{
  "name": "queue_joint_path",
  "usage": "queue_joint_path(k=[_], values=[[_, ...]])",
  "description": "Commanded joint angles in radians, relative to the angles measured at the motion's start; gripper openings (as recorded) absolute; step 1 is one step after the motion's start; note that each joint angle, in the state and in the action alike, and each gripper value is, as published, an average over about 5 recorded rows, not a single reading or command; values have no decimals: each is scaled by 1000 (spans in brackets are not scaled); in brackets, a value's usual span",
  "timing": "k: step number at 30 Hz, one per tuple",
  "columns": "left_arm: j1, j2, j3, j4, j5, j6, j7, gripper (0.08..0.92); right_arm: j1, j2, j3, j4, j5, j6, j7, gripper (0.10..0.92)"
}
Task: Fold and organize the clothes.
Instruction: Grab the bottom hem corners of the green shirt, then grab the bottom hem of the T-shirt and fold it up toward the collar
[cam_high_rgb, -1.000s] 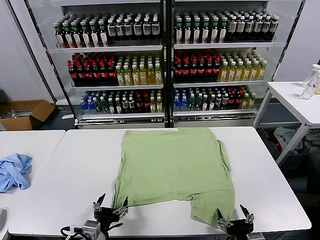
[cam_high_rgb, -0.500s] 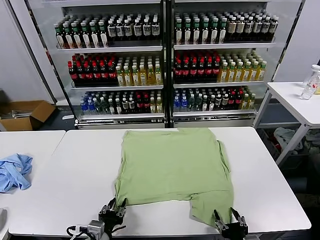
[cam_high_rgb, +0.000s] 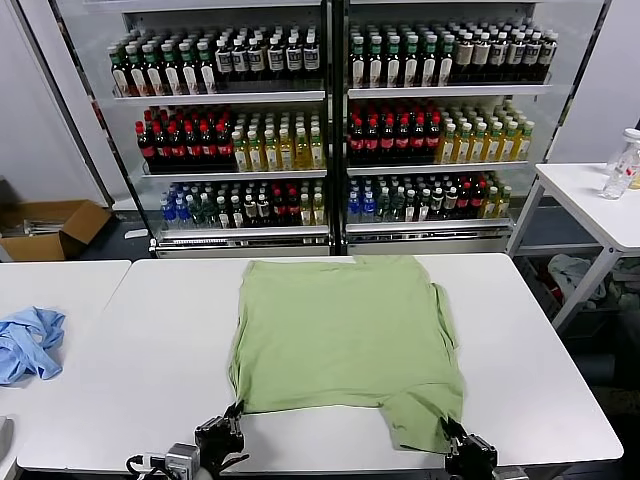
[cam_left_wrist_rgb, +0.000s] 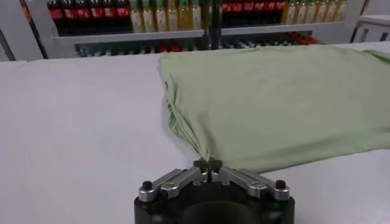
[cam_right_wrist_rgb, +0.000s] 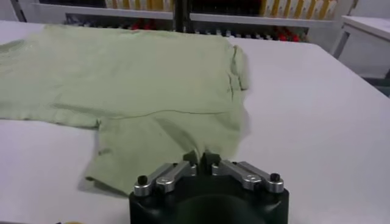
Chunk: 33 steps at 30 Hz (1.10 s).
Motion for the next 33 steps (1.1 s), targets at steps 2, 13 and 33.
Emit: queue_joint_path(k=[2, 13, 33], values=[[-1, 25, -59, -120, -103, -92, 19, 84, 56, -56, 76, 82, 67, 25, -1, 106], [-158, 99, -55, -7, -188, -95, 21, 84, 359, -137, 10, -144, 104, 28, 5, 106], [-503, 69, 150, 353, -33, -114, 3, 84, 770, -109, -298, -515, -20, -13, -43, 143]])
